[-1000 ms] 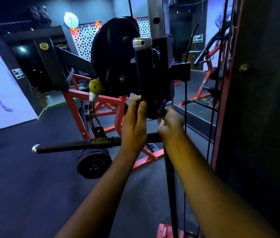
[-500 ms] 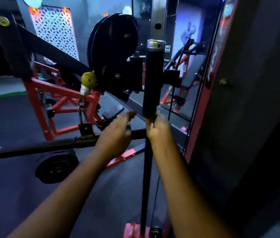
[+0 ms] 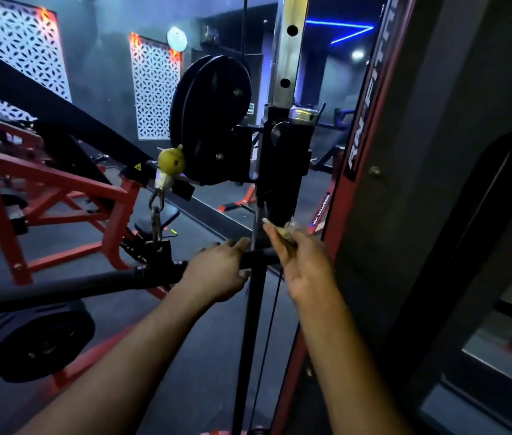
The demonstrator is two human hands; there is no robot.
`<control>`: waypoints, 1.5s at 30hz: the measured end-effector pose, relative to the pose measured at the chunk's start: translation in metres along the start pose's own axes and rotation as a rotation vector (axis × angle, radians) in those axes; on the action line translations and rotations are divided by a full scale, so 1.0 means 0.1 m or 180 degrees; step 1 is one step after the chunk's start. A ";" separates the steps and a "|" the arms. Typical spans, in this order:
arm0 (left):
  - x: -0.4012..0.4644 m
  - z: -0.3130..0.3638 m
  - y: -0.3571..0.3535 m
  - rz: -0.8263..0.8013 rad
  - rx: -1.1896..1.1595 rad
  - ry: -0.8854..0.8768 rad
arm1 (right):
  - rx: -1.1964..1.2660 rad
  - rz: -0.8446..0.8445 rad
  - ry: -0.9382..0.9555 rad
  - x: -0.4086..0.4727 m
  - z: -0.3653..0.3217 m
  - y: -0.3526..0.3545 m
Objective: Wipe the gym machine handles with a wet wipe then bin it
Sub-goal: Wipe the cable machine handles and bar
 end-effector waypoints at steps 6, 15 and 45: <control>-0.14 -0.13 0.16 0.0174 -0.0536 -0.0469 | -0.3756 -0.0009 0.3682 -0.21 -0.57 -0.49; -0.23 -0.16 0.04 -0.0126 -0.0609 -0.0624 | -0.6258 -0.0454 0.4174 0.01 -0.35 -0.22; -1.66 -0.31 -1.37 0.1259 -0.4509 0.0405 | -0.5032 -0.1558 0.1299 -1.17 1.32 0.73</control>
Point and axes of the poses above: each hand's wrist, its own x-axis towards the middle knuckle, its own y-axis out of the back of the hand, z = x × y, the point moved 1 cm from there along x, towards the middle knuckle, and after that the axes turned 12 degrees about -z, right-handed, at the moved point
